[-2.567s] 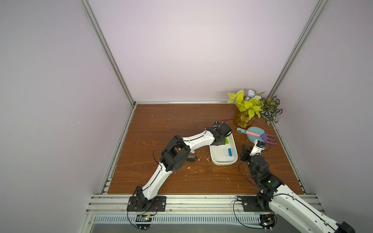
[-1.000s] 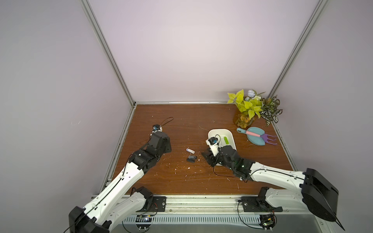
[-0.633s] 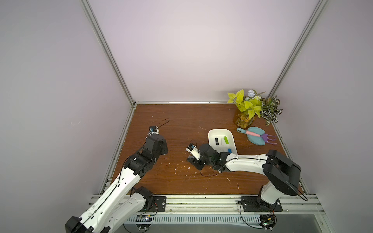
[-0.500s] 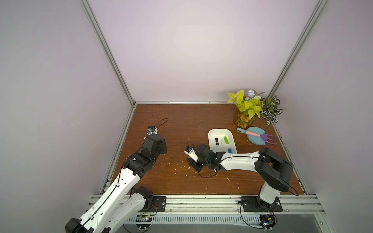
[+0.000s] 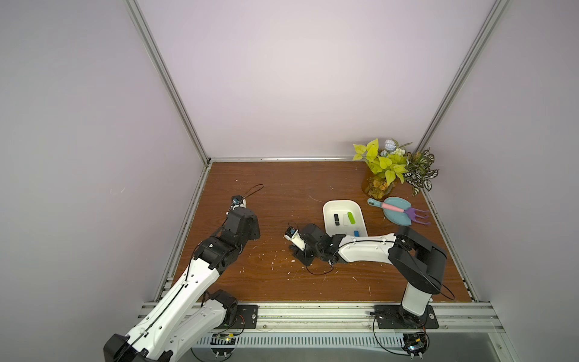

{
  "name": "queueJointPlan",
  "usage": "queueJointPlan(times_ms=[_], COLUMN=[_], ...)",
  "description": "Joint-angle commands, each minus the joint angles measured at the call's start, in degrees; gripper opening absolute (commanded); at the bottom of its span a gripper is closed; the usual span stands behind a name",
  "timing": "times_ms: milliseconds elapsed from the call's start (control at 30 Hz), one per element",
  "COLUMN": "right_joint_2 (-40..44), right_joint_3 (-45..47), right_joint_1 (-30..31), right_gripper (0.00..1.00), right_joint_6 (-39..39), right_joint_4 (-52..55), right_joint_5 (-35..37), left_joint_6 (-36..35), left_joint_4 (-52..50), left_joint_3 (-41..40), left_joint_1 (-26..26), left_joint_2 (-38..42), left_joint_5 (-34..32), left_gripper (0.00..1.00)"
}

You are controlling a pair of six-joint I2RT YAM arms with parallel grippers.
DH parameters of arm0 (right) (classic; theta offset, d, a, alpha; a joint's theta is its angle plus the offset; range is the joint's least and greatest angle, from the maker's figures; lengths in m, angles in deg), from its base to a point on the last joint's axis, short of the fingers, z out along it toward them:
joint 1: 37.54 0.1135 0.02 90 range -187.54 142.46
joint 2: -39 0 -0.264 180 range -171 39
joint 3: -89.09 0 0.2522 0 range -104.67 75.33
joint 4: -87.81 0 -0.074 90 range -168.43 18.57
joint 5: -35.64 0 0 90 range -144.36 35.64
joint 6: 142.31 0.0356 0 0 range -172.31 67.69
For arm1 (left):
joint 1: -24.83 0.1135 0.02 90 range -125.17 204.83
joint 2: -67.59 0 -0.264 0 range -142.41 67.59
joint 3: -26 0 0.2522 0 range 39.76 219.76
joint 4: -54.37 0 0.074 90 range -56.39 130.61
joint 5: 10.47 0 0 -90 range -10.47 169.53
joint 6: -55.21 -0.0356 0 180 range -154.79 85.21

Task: Put the usb flash drive into the storage box
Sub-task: Pick up the USB flash from the center of the board.

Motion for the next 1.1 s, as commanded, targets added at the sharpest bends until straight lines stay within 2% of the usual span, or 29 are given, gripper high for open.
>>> queueJointPlan(times_ms=[0, 300, 567, 767, 933, 1067], right_joint_2=[-1.28, -3.74, -2.79, 1.4, 8.48, 16.02], right_joint_3=[-1.77, -3.51, -3.66, -3.22, -3.09, -2.29], right_joint_1=[0.29, 0.99, 1.8, 1.85, 1.87, 1.26], right_gripper=[0.48, 0.41, 0.21, 0.11, 0.07, 0.06], right_joint_6=[-0.66, -1.24, -1.34, -0.18, 1.47, 2.94], right_joint_4=[2.51, 4.2, 5.11, 3.25, 0.96, 0.92], right_joint_5=[1.2, 2.06, 2.38, 1.45, 1.59, 5.59], left_joint_6=[-0.6, -0.86, -0.87, -0.86, -0.87, -0.87], left_joint_4=[-0.49, -0.52, -0.52, -0.5, -0.53, -0.54], left_joint_3=[-0.12, -0.26, -0.18, -0.31, -0.4, -0.33], left_joint_1=[0.65, 0.6, 0.58, 0.6, 0.6, 0.6], left_joint_2=[-0.13, -0.47, -0.56, -0.63, -0.64, -0.91], left_joint_5=[0.41, 0.75, 0.84, 0.84, 0.64, 0.74], left_gripper=[0.53, 0.53, 0.53, 0.53, 0.53, 0.52])
